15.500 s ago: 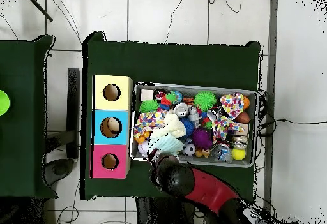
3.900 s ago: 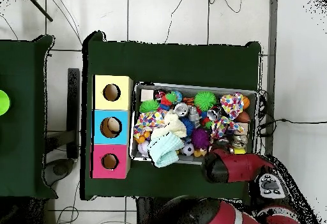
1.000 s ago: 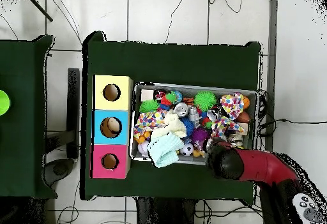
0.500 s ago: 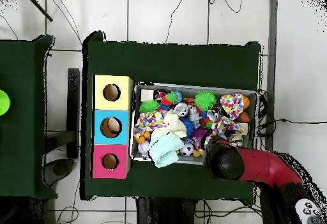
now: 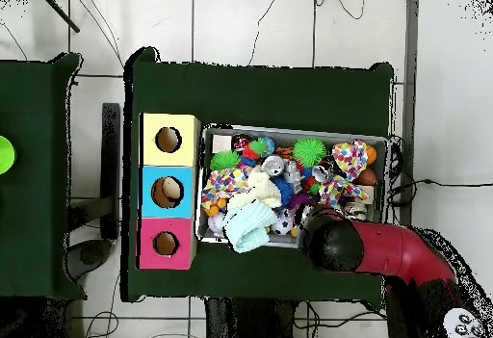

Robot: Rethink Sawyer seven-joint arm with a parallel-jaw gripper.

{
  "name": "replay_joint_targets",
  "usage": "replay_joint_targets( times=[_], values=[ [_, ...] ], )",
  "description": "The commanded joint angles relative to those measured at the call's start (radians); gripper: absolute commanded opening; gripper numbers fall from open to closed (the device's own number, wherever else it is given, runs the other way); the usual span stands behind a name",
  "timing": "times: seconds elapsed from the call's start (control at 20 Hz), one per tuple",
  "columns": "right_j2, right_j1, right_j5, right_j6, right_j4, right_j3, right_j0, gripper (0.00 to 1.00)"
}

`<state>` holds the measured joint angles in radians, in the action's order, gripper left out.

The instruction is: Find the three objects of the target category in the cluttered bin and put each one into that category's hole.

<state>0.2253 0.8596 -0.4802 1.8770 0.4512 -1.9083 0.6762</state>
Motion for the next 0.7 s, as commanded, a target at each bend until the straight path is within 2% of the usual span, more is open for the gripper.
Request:
replay_joint_targets(
  times=[0.05,0.7],
  values=[
    [0.051,0.057,-0.117,0.023,-0.052,-0.047,-0.061,0.00],
    [-0.014,0.109,-0.156,0.125,-0.141,-0.052,-0.221,0.00]
  ],
)
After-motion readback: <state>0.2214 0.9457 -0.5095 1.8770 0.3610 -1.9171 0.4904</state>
